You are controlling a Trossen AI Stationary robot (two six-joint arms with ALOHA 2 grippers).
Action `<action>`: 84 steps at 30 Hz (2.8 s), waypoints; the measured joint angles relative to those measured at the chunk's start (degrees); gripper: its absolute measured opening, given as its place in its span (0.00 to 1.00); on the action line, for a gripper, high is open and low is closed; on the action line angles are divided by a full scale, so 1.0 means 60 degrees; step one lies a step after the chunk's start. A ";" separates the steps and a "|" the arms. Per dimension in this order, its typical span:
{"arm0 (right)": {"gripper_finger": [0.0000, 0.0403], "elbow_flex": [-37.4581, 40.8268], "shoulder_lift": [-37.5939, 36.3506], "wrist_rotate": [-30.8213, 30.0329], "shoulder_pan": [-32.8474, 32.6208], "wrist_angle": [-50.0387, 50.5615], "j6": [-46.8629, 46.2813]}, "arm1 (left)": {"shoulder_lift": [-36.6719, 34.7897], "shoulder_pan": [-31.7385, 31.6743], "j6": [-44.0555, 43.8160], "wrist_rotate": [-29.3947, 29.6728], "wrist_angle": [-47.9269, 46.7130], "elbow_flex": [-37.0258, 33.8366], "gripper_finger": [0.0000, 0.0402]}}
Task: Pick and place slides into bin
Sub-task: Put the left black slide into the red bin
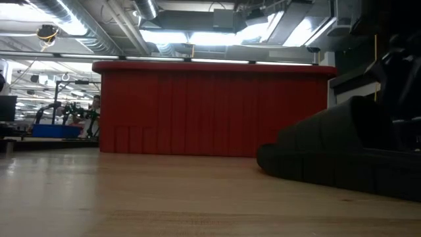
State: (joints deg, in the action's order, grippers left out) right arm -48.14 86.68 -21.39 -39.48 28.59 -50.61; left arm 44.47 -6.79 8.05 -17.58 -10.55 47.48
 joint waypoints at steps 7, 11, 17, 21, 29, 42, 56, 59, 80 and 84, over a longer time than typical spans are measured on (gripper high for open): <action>0.47 0.0000 0.0191 -0.0433 0.0000 -0.0363 -0.0281 | 0.0000 0.0000 0.0000 0.0000 0.0000 0.0000 0.00; 0.47 0.0000 0.0170 -0.0433 0.0000 -0.0349 -0.0305 | 0.0000 0.0000 0.0004 0.0000 0.0000 0.0000 0.01; 0.45 0.0000 0.0166 -0.0496 0.0122 -0.0218 -0.0532 | 0.0000 0.0000 0.0002 0.0000 0.0002 0.0000 0.00; 0.40 -0.0004 0.0166 -0.0492 0.0349 -0.0346 -0.0525 | 0.0000 0.0000 0.0000 0.0000 0.0003 0.0000 0.01; 0.24 -0.0004 0.0162 -0.0427 0.0634 -0.0424 -0.0519 | 0.0000 0.0000 -0.0215 0.0000 0.0000 0.0000 0.00; 0.02 -0.0004 0.0162 -0.0164 0.0750 -0.1439 -0.0773 | 0.0000 0.0000 -0.0215 0.0000 0.0000 0.0000 0.01; 0.02 -0.0004 0.0162 -0.2925 0.0813 -0.3167 -0.0734 | 0.0000 0.0000 -0.0215 0.0000 0.0000 0.0000 0.00; 0.02 -0.0004 0.0162 -0.4070 0.0962 -0.3731 -0.0534 | 0.0000 0.0000 -0.0215 0.0000 0.0000 0.0000 0.01; 0.02 -0.2755 0.0133 -0.8175 0.2973 -0.7288 0.8164 | -0.0004 0.0000 -0.0249 0.0000 0.1754 0.0000 0.00; 0.02 -0.3275 0.0133 -0.9667 0.3160 -0.7277 0.8309 | 0.0130 0.0019 -0.0251 0.0111 0.2405 0.0000 0.02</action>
State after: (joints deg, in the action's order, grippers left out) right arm -67.79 87.48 -79.39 -20.52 -15.07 -0.76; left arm 45.25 -6.68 6.55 -16.92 3.89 47.48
